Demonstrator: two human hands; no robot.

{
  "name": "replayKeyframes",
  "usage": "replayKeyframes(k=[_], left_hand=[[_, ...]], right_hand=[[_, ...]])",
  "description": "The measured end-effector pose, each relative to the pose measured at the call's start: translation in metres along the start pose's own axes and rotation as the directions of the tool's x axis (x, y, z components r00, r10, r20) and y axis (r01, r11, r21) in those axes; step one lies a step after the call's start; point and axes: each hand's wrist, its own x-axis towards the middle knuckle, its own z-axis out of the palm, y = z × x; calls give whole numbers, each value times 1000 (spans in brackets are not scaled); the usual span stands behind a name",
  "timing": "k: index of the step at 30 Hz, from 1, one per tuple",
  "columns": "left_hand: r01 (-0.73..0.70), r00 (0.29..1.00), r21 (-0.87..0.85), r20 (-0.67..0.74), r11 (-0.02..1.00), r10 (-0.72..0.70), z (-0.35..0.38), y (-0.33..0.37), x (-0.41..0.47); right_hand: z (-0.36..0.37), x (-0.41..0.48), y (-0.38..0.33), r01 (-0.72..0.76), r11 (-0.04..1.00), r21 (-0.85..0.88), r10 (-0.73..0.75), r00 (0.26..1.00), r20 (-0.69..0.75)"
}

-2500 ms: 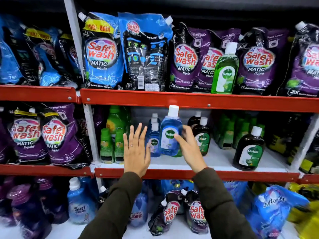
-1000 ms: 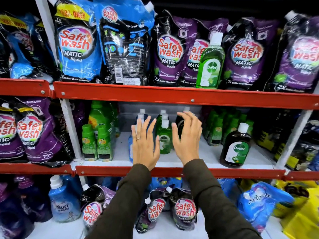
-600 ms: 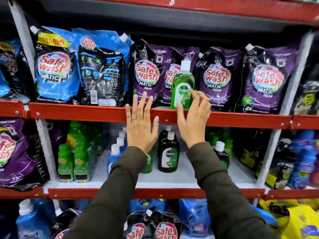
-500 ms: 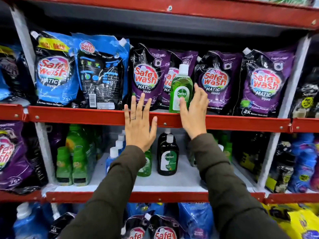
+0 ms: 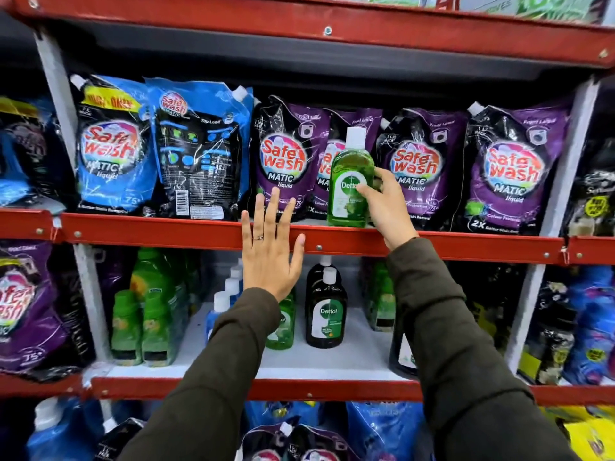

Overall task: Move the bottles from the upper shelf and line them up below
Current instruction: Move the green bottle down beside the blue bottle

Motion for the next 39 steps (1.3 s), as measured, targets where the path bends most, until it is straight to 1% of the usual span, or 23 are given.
replayKeyframes(k=[3, 7, 11, 16, 23, 27, 31, 36, 39], left_hand=[[2, 1000, -2, 16, 1000, -2, -1, 0, 0], [2, 999, -2, 35, 1000, -2, -3, 0, -1], [41, 999, -73, 28, 997, -39, -7, -1, -11], [66, 998, -127, 32, 990, -63, -11, -8, -41], [98, 991, -181, 105, 979, -80, -11, -28, -87], [137, 980, -183, 167, 974, -106, -5, -40, -119], [157, 962, -157, 248, 975, -115, 4, -48, -157], [197, 901, -131, 415, 972, -127, 11, -52, -208], [241, 847, -142, 513, 960, -137, 16, -55, -239]], right_hand=[[-2, -4, -12, 48, 998, 48, -47, 999, -26], [-5, -12, -27, 71, 992, 103, -71, 997, 0], [-3, -27, -26, 89, 990, 106, -91, 996, 22], [10, -52, -5, 81, 983, 165, -89, 995, 46], [34, -101, 39, 45, 970, 240, -72, 992, 105], [47, -131, 70, -12, 970, 244, -33, 983, 180], [66, -156, 108, -59, 975, 213, 11, 976, 219], [89, -178, 155, -127, 983, 136, 90, 964, 250], [103, -183, 174, -132, 985, 109, 103, 966, 238]])
